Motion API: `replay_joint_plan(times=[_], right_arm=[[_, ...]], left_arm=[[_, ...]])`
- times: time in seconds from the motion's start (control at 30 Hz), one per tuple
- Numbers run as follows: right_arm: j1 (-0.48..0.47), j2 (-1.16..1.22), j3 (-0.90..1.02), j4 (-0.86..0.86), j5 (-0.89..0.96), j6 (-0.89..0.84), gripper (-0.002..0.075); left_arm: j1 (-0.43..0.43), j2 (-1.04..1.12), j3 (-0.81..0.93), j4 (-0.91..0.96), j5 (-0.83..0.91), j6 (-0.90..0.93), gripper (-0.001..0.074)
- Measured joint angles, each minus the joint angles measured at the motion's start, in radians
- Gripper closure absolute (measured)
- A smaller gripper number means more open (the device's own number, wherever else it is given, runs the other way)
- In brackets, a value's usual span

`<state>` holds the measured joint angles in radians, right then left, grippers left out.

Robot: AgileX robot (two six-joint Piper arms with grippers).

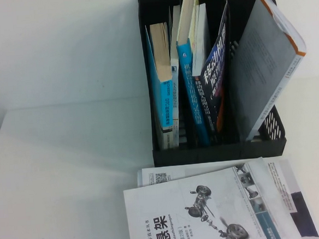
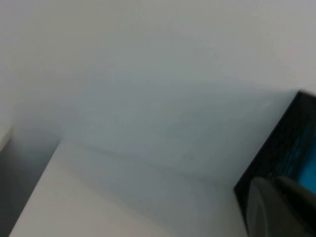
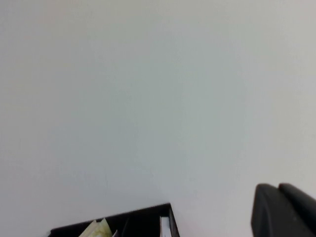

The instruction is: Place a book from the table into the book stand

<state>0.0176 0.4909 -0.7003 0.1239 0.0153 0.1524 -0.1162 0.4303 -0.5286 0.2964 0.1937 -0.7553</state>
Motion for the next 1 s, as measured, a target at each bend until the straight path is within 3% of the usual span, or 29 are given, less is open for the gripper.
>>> replay_joint_plan(times=[0.2, 0.4, 0.67, 0.8, 1.0], right_arm=[[0.0, 0.007, 0.0, 0.026, 0.087, 0.027, 0.0731], [0.0, 0.007, 0.011, 0.054, 0.368, 0.033, 0.0731], [0.03, 0.102, 0.072, 0.04, 0.631, -0.203, 0.0731], [0.07, 0.214, 0.072, 0.026, 0.701, -0.194, 0.0731], [0.078, 0.372, 0.07, 0.074, 0.699, -0.181, 0.0731]], left_arm=[[0.0, 0.117, 0.002, -0.012, 0.089, -0.005, 0.0738], [0.0, 0.159, 0.002, -0.111, 0.101, -0.006, 0.0738], [0.0, 0.278, 0.002, -0.23, 0.1, 0.019, 0.0738], [0.0, 0.34, 0.002, -0.356, 0.1, 0.136, 0.0738], [0.0, 0.423, -0.022, -0.612, 0.197, 0.545, 0.0738]])
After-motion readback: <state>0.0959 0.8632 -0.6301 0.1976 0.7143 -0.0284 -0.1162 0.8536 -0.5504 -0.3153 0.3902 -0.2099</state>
